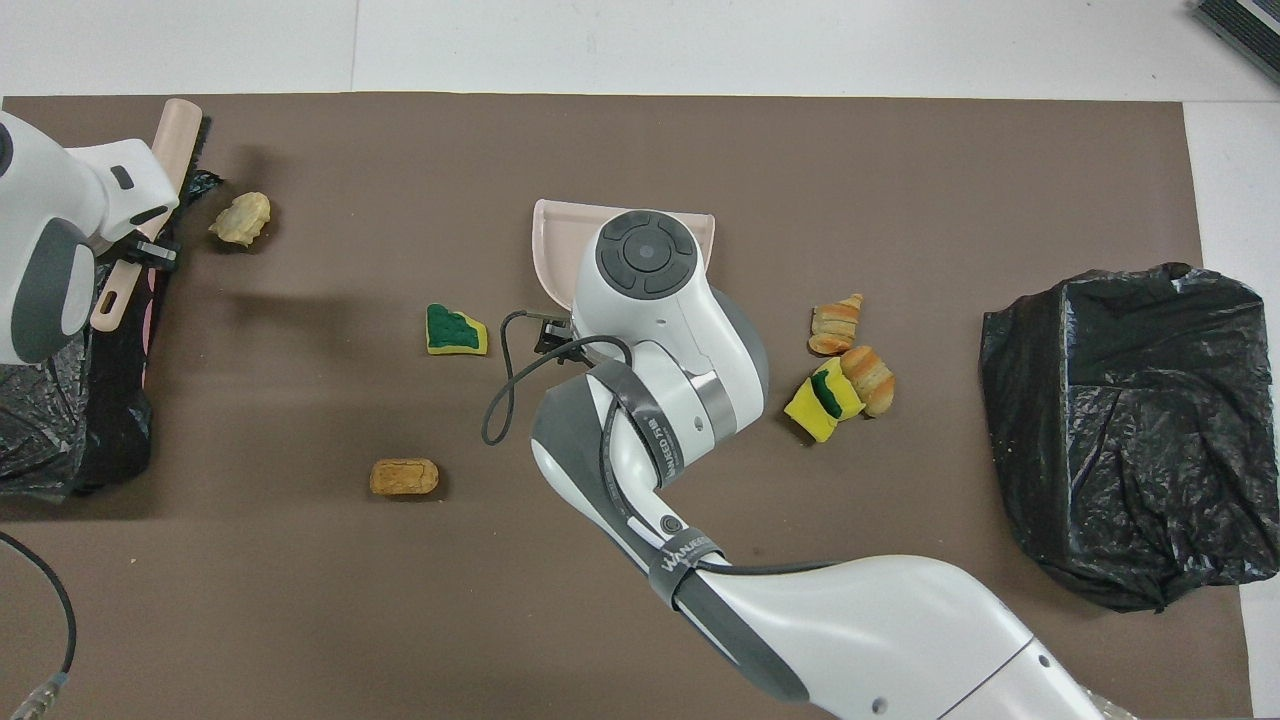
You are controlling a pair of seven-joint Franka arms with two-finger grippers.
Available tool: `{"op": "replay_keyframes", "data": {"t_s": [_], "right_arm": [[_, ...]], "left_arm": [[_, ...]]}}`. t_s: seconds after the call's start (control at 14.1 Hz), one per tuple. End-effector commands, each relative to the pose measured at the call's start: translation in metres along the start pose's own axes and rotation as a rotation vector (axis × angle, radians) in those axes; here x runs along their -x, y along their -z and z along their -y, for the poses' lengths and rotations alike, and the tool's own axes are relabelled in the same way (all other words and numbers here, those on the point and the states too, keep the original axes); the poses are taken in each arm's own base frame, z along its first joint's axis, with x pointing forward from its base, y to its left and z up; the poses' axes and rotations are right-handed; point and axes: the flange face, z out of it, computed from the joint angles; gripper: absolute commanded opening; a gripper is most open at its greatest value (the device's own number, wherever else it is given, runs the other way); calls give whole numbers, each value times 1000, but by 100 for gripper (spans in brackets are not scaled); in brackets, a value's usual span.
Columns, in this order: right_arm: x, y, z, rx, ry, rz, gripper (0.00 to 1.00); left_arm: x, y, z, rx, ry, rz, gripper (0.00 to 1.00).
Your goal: Sweep and dump trash in bin
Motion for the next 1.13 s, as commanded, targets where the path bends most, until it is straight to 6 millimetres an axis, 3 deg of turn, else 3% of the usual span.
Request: {"op": "replay_keyframes", "data": {"t_s": [0.0, 0.21, 0.42, 0.5, 0.57, 0.64, 0.85, 1.06], "right_arm": [[3, 3, -7, -30, -20, -4, 81], [-1, 2, -8, -46, -10, -22, 81], [-6, 0, -12, -54, 10, -33, 79], [-5, 0, -12, -53, 16, -34, 64], [-5, 0, -12, -52, 26, -33, 36], [-4, 0, -11, -50, 33, -31, 0], [-1, 1, -9, -38, 32, -28, 0], [2, 5, -6, -32, 88, -42, 0]], "left_arm": [[20, 5, -14, 113, -136, 18, 0], [34, 3, -31, 270, -398, 28, 0], [56, -8, -60, 386, -394, 6, 0], [60, -10, -73, 395, -403, 19, 0], [58, -7, -92, 393, -430, 25, 0], [57, -5, -106, 396, -434, 28, 0], [58, 2, -141, 446, -338, 66, 0], [56, 8, -132, 458, -309, 45, 0]]}}
